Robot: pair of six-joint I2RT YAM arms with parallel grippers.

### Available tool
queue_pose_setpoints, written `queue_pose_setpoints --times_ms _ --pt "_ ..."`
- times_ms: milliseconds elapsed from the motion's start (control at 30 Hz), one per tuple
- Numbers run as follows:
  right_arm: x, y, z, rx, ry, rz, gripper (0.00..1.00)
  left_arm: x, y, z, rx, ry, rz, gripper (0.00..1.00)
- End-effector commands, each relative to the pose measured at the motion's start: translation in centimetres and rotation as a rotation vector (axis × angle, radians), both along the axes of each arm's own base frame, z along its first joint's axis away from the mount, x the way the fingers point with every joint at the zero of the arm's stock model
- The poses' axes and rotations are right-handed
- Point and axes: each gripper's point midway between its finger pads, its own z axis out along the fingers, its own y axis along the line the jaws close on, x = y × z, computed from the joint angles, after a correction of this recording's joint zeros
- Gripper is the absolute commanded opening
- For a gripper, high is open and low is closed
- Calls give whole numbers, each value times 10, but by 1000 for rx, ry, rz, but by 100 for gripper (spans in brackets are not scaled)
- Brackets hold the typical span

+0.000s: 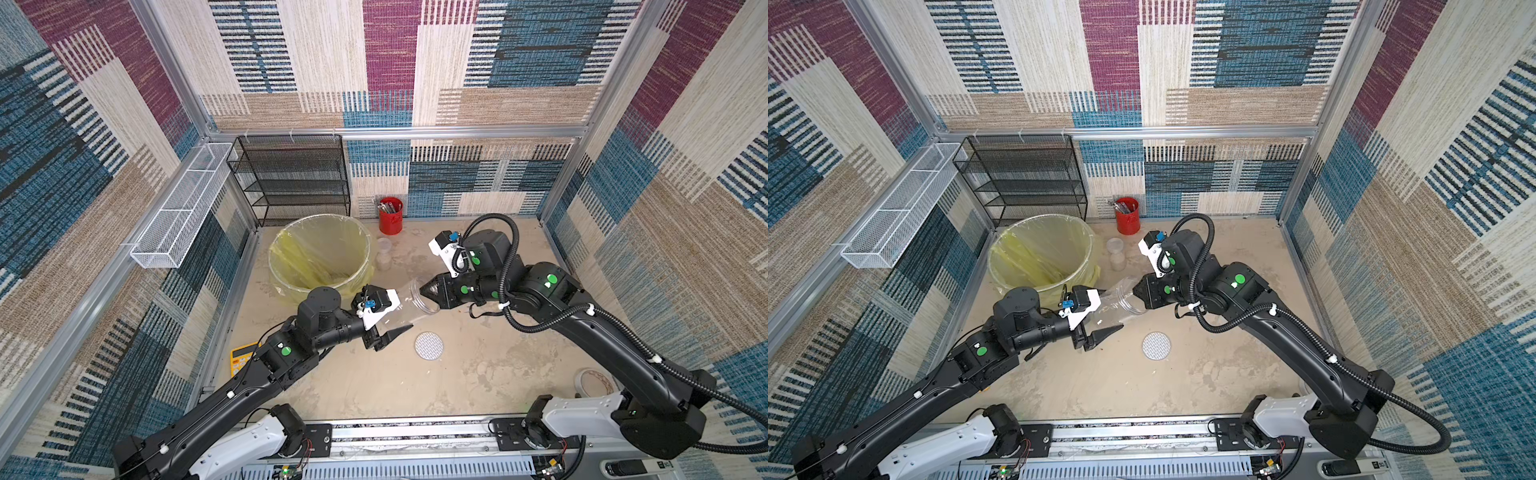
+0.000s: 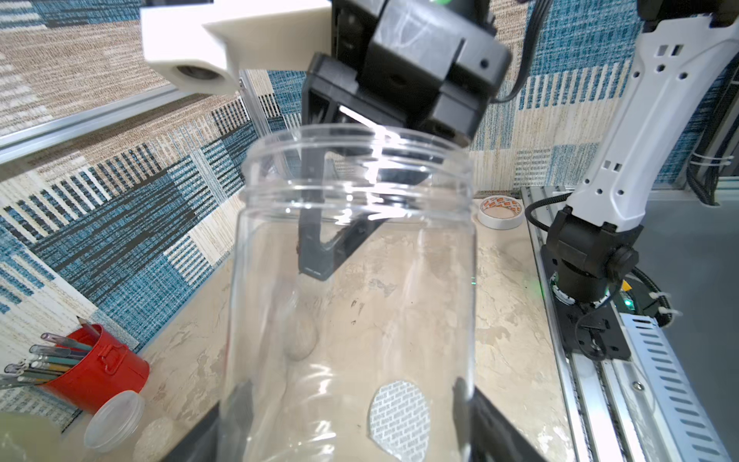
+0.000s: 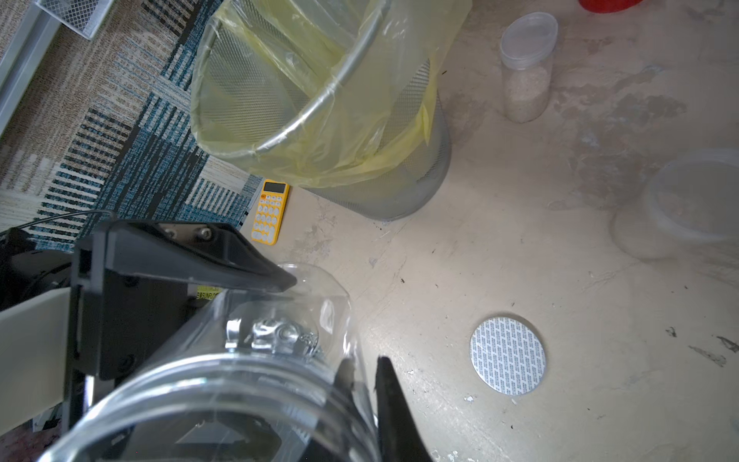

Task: Empty moldy rice from jars
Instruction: Place the jar at the center of the board.

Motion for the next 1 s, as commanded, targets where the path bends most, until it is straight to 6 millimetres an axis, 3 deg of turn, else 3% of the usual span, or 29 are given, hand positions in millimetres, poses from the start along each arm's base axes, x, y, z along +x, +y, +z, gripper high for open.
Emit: queue_pose_setpoints --times_ms 0,67,100,133,367,467,667,800,900,967 --pt "18 -14 5 -30 -62 -91 0 4 6 -6 7 52 51 80" --pt "18 -14 5 -29 -62 -88 0 6 7 -7 10 49 60 80" --pt "18 -15 4 -33 -60 -89 0 7 7 -8 12 53 68 96" --pt "18 -17 4 -36 -64 -96 0 8 8 -9 13 52 74 99" --pt "21 -32 12 -36 -91 -144 0 11 7 -12 23 52 84 99" --pt "25 -48 12 -77 -106 -194 1 11 7 -12 22 55 87 99" --pt "40 -111 15 -217 -151 -414 2 10 8 -3 32 46 80 99" --pt "54 -162 -8 -374 -122 -581 3 13 7 8 42 23 79 99" --pt "69 -185 -20 -355 -95 -631 4 19 0 14 45 50 84 99" --pt "82 -210 -36 -388 -57 -685 6 24 -8 17 51 73 71 99"
